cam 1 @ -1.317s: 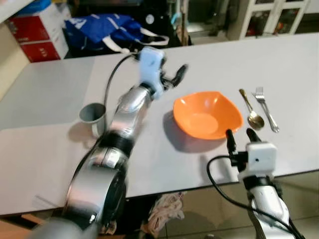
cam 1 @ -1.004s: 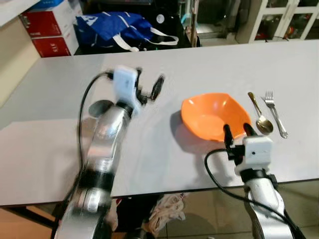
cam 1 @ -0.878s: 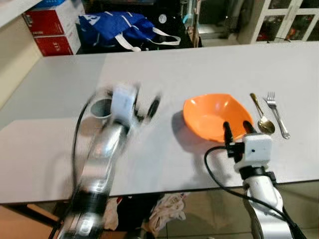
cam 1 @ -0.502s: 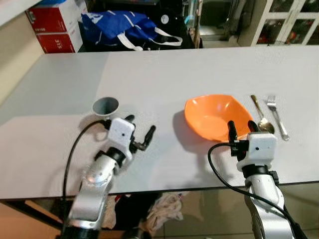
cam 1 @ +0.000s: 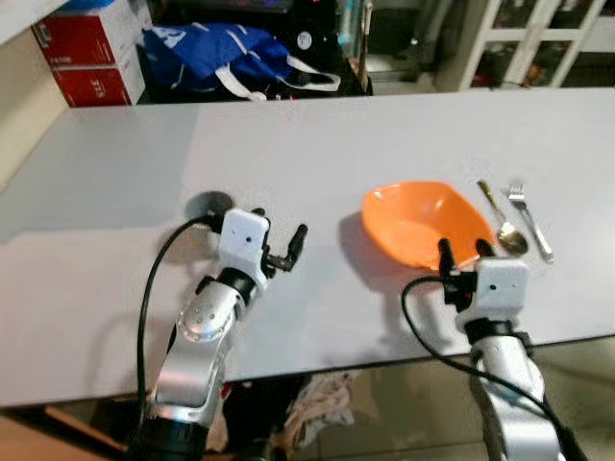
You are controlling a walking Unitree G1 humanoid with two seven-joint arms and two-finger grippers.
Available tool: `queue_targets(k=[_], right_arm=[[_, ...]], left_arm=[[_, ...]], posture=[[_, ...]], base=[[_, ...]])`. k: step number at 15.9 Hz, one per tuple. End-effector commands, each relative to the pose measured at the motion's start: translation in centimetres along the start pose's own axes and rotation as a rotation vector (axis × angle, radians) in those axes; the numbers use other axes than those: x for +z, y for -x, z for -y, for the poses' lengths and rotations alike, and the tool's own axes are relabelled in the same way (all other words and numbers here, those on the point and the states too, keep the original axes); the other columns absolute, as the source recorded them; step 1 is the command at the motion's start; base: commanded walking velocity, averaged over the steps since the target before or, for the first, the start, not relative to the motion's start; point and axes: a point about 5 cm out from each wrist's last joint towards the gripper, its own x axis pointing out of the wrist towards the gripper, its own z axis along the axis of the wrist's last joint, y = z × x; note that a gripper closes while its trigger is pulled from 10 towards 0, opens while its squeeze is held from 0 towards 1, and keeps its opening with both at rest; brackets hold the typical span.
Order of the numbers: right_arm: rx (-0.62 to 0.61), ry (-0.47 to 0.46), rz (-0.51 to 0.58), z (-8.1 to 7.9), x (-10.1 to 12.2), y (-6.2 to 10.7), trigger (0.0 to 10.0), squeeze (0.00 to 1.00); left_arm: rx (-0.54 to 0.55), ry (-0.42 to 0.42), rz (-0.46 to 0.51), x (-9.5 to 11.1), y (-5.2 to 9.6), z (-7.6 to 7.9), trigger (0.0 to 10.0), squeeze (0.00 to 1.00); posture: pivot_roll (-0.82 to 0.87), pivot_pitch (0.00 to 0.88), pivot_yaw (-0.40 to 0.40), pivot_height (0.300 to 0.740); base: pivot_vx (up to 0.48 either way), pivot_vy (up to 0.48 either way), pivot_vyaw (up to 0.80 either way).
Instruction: Setting the table
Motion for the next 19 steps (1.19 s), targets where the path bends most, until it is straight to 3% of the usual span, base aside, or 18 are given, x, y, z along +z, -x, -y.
queue_targets(k=[1, 5, 10, 19], right_arm=[[0.005, -0.007, -0.003, 0.1, 0.0, -0.04, 10.0, 0.0], [0.004, -0.002, -0.014, 0.13, -0.29, 0.02, 10.0, 0.0], [0.004, 0.004, -0.016, 0.01, -0.46, -0.05, 10.0, 0.0], [0.023, 0.006, -0.026, -0.3, -0.61, -0.06, 10.0, 0.0]], left_arm=[[0.0, -0.015, 0.016, 0.63, -0.13, 0.1, 10.0, 0.0], [-0.036, -0.038, 0.037, 1.0, -0.03, 0.74, 10.0, 0.0], [-0.042, -0.054, 0.043, 1.18, -0.05, 0.69, 10.0, 0.0], [-0.039, -0.051, 0.025, 1.26, -0.57, 0.69, 10.0, 0.0]], posture=[[-0.02, 0.0, 0.028, 0.722], [-0.02, 0.0, 0.029, 0.722], [-0.02, 0.0, 0.032, 0.722], [-0.02, 0.0, 0.031, 0.722]], base=[[0.0, 0.424, 0.72], [-0.27, 0.398, 0.18], [0.0, 0.0, 0.0], [0.0, 0.439, 0.25]])
